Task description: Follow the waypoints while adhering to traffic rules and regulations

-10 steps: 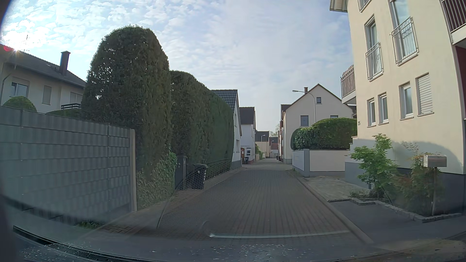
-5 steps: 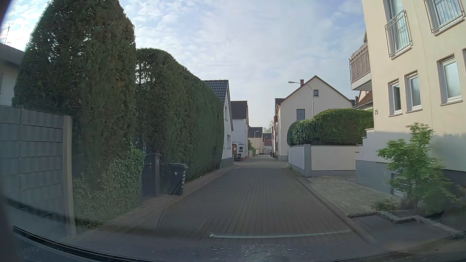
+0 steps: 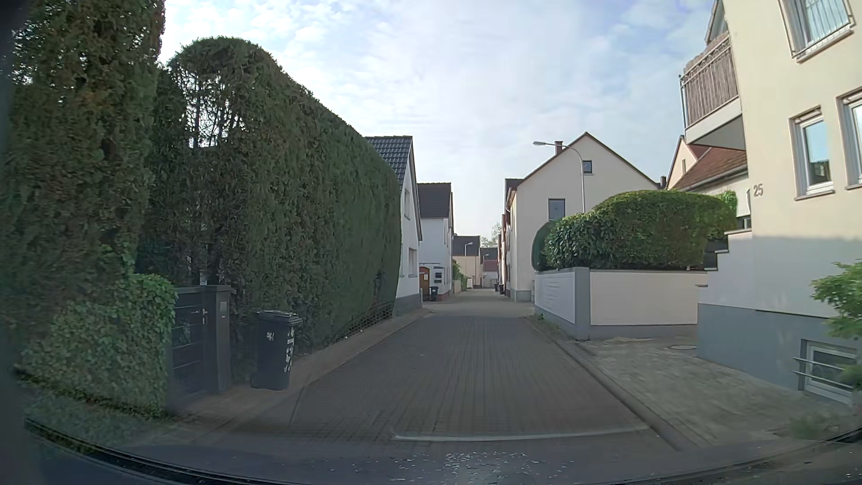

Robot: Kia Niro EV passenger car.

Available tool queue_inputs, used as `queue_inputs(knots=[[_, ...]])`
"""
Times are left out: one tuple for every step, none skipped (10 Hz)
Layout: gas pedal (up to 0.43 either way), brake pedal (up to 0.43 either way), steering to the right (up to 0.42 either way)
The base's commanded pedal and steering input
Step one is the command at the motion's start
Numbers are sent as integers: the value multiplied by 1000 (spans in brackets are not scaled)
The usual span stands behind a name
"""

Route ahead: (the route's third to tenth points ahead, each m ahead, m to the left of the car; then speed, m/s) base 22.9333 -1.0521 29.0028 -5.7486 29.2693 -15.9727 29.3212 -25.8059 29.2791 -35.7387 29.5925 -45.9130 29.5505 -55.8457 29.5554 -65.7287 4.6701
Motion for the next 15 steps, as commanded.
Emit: queue_inputs(knots=[[0, 0, 4], [0, 0, 3], [0, 0, 3], [0, 0, 3], [0, 0, 3], [0, 0, 3], [0, 0, 3], [0, 0, 5], [0, 0, 6], [0, 0, 6], [0, 0, 6], [0, 0, 5], [0, 0, 5], [0, 0, 5], [0, 0, 6]])
